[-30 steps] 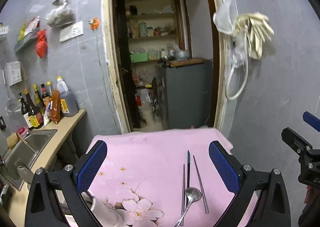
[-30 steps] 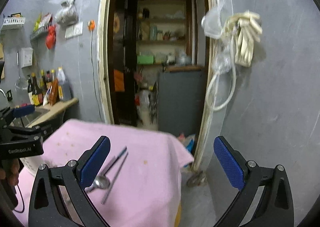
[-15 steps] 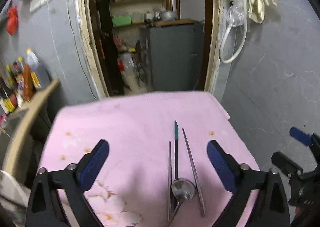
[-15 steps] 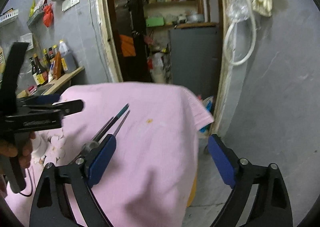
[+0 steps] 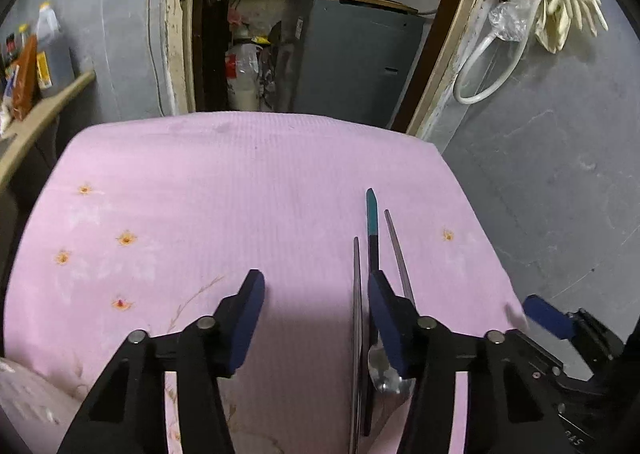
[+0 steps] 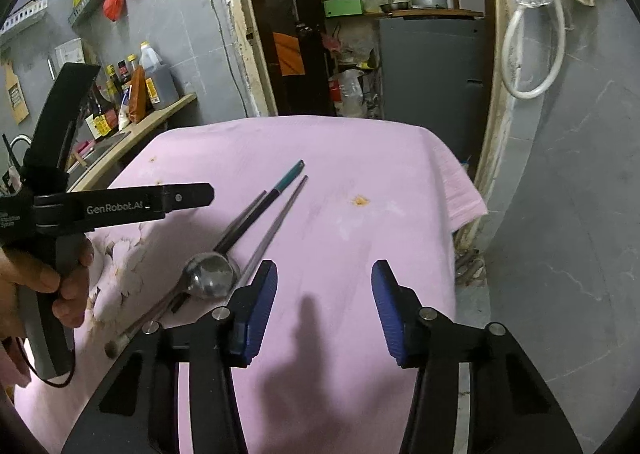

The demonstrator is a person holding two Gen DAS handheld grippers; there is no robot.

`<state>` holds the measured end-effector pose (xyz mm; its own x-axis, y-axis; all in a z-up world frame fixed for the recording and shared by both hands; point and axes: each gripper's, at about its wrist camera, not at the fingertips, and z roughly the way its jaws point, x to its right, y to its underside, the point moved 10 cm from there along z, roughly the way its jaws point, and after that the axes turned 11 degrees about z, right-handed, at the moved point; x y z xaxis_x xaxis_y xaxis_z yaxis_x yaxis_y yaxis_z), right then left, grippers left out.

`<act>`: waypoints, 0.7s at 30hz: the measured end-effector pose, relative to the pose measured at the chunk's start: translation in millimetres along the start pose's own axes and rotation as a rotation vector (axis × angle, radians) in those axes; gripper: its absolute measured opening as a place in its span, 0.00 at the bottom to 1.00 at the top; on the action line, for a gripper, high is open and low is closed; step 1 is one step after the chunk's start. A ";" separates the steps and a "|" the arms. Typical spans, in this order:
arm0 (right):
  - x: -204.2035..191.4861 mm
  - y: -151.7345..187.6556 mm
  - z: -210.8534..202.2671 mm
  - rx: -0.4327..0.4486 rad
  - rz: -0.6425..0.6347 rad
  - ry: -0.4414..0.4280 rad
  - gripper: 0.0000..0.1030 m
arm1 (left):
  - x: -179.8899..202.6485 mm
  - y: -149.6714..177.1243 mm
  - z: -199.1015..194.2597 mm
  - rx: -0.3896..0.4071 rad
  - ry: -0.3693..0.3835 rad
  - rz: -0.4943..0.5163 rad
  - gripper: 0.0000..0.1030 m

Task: Organize utensils
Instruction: 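Grasp the teal-handled utensil with the left tool while the right tool grasps a thin metal rod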

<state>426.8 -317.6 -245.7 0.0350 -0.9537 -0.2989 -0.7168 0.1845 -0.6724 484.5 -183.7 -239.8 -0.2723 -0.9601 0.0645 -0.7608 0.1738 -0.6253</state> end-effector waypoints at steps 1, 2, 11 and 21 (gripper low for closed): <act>-3.4 -1.0 3.7 -0.004 -0.002 -0.006 0.43 | -0.8 -0.5 2.3 -0.003 0.011 -0.008 0.45; -7.5 -1.7 7.9 -0.009 -0.006 -0.009 0.43 | -2.1 -0.5 4.7 -0.005 0.019 -0.017 0.44; -29.8 0.0 41.6 -0.082 -0.031 -0.003 0.38 | -8.2 -3.0 19.7 -0.035 0.075 -0.039 0.38; -36.8 5.0 49.3 -0.154 -0.134 0.113 0.32 | -8.5 2.1 22.6 -0.062 0.117 -0.042 0.34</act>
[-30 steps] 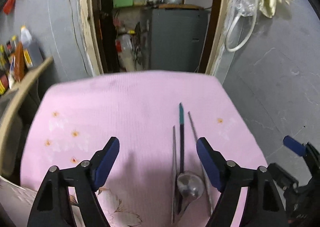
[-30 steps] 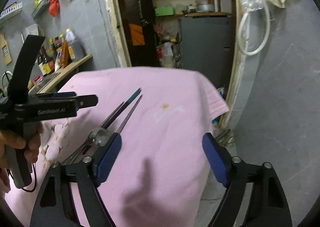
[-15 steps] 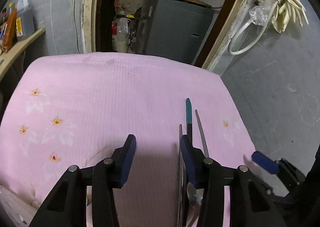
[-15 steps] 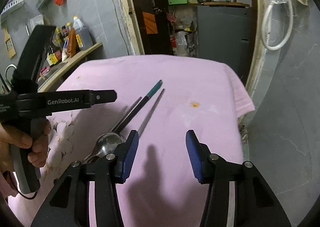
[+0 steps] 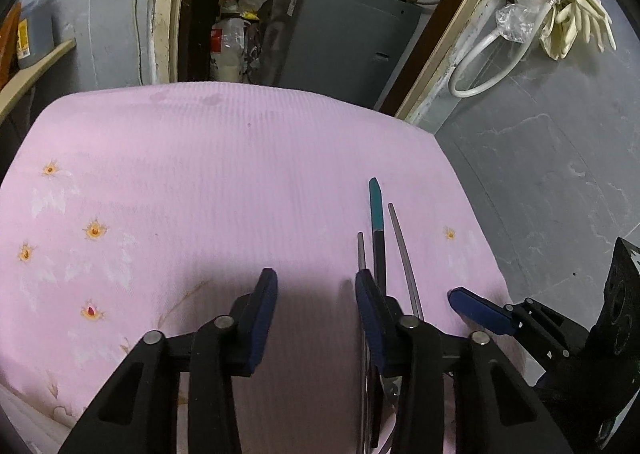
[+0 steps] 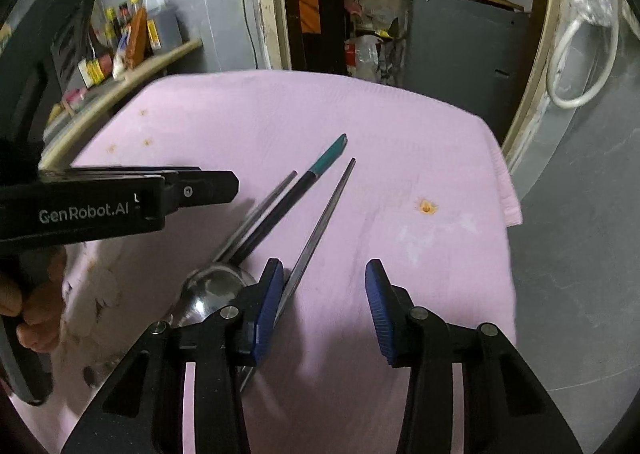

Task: Organize utensils
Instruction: 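Grasp the teal-handled utensil with the left tool while the right tool grasps a thin metal rod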

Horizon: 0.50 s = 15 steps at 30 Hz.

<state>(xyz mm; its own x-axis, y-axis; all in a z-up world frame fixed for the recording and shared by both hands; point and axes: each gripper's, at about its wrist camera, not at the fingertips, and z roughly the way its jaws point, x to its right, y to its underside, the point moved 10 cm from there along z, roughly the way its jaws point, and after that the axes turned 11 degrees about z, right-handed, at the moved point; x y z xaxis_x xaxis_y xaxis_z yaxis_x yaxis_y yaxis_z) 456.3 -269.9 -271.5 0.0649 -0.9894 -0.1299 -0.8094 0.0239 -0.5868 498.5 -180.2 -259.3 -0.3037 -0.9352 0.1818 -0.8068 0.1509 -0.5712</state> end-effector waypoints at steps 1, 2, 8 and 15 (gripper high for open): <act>1.7 1.6 -2.4 -0.010 -0.004 0.015 0.28 | 0.9 0.1 0.7 -0.004 0.006 0.002 0.33; 4.0 2.0 -4.0 -0.016 -0.007 0.023 0.25 | 3.6 0.7 1.1 -0.011 0.015 0.007 0.31; 27.0 12.9 -15.7 -0.056 0.031 0.040 0.19 | 21.0 8.4 6.5 -0.068 0.039 0.087 0.21; 48.3 11.8 -13.9 -0.087 0.143 -0.014 0.19 | 32.0 7.1 15.1 -0.127 0.015 0.161 0.14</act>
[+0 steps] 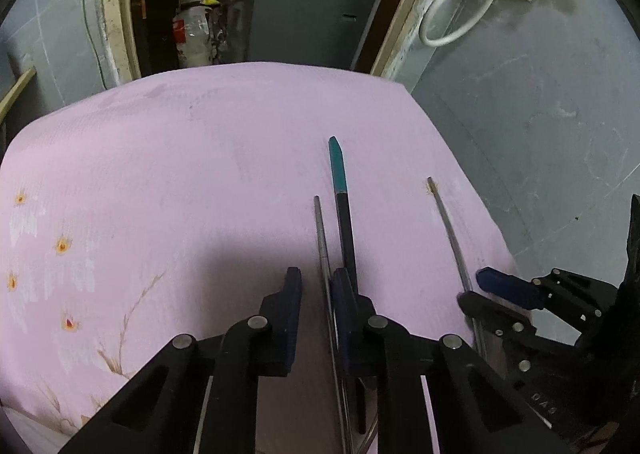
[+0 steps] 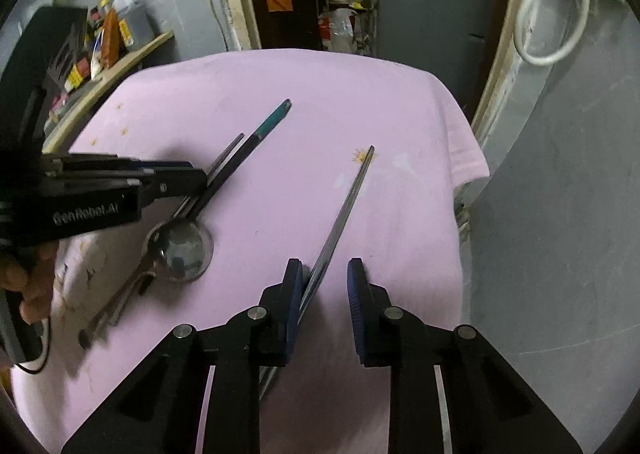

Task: Organize utensils
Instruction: 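Grasp the teal-handled utensil with the left tool while the right tool grasps a thin metal rod, then carry the teal-handled utensil and metal rod over the white caddy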

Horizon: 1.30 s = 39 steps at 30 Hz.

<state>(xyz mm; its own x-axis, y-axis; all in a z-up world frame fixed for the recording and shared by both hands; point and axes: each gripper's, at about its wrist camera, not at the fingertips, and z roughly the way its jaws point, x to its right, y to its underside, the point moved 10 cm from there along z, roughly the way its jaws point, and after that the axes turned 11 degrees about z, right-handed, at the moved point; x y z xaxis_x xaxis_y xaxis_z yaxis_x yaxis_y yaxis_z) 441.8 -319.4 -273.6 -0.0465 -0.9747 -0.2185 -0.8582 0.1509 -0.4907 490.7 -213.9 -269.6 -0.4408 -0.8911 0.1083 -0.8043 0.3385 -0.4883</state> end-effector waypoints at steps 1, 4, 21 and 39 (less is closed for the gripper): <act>2.5 -2.3 2.7 -0.004 0.010 -0.006 0.19 | 0.3 -1.5 0.5 -0.010 -0.005 0.010 0.13; 7.4 -12.5 11.1 -0.021 0.062 -0.037 0.20 | 1.6 -8.7 3.3 -0.046 -0.018 0.042 0.13; 7.4 -21.8 7.7 -0.045 0.237 -0.096 0.04 | -5.6 -5.9 -2.4 -0.043 -0.010 -0.050 0.05; -21.8 12.6 -148.3 0.336 0.141 -0.180 0.04 | 20.6 17.5 -137.8 0.289 -0.026 0.017 0.05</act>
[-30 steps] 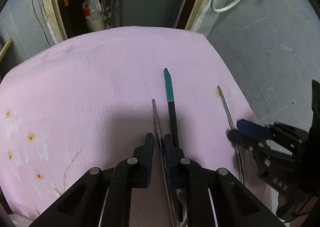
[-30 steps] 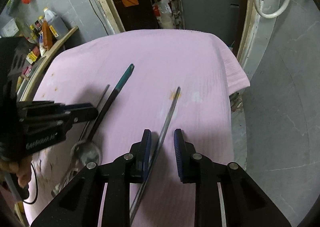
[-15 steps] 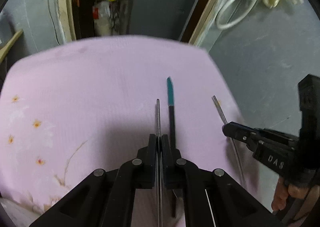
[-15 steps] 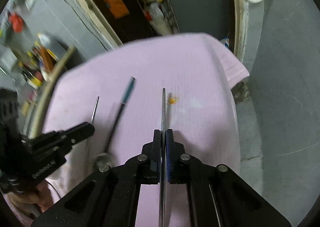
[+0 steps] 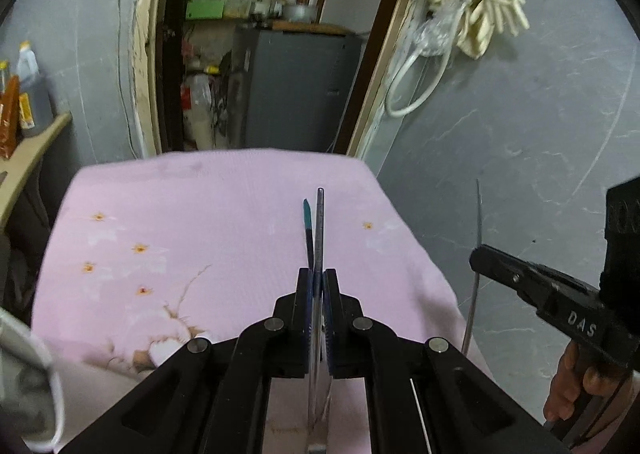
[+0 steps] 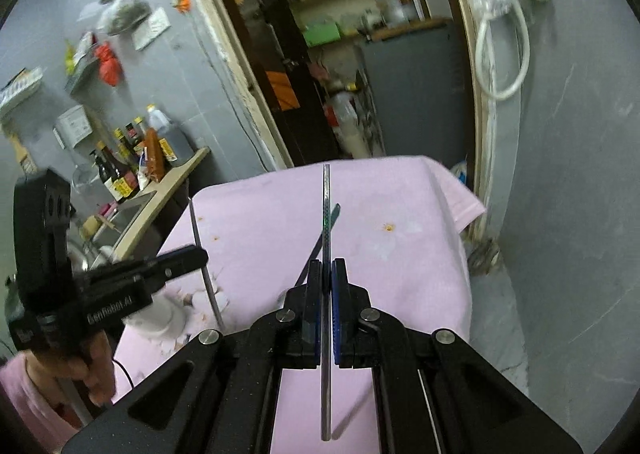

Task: Organize utensils
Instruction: 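Carry the teal-handled utensil and metal rod over the white caddy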

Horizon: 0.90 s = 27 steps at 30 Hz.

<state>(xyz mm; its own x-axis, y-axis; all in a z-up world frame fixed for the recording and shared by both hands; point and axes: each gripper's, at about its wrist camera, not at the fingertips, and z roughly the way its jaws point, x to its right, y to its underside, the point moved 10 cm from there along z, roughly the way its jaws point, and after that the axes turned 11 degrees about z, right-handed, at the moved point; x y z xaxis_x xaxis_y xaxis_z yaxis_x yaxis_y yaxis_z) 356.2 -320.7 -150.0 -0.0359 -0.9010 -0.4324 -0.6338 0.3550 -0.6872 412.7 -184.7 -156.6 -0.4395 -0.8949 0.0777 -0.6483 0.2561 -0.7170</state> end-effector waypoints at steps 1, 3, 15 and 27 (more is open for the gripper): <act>-5.6 2.8 -9.4 0.015 -0.006 0.000 0.04 | -0.3 -0.1 -5.9 0.012 0.001 0.003 0.05; -11.5 4.3 -25.8 0.044 -0.003 -0.004 0.04 | 1.7 1.4 -21.0 0.038 0.003 0.009 0.05; -95.8 -27.9 -81.8 0.224 -0.026 -0.109 0.04 | -9.6 4.0 -112.6 0.159 -0.003 0.002 0.05; -256.4 -85.0 -87.5 0.441 -0.111 -0.387 0.04 | -114.6 -32.5 -249.1 0.337 -0.200 -0.061 0.05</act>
<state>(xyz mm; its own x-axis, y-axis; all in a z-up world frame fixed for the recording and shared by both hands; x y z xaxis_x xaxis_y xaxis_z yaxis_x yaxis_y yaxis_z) 351.6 -141.7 70.5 0.3491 -0.8116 -0.4685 -0.2342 0.4085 -0.8822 329.2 0.6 30.4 -0.2548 -0.9669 0.0149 -0.4147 0.0953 -0.9050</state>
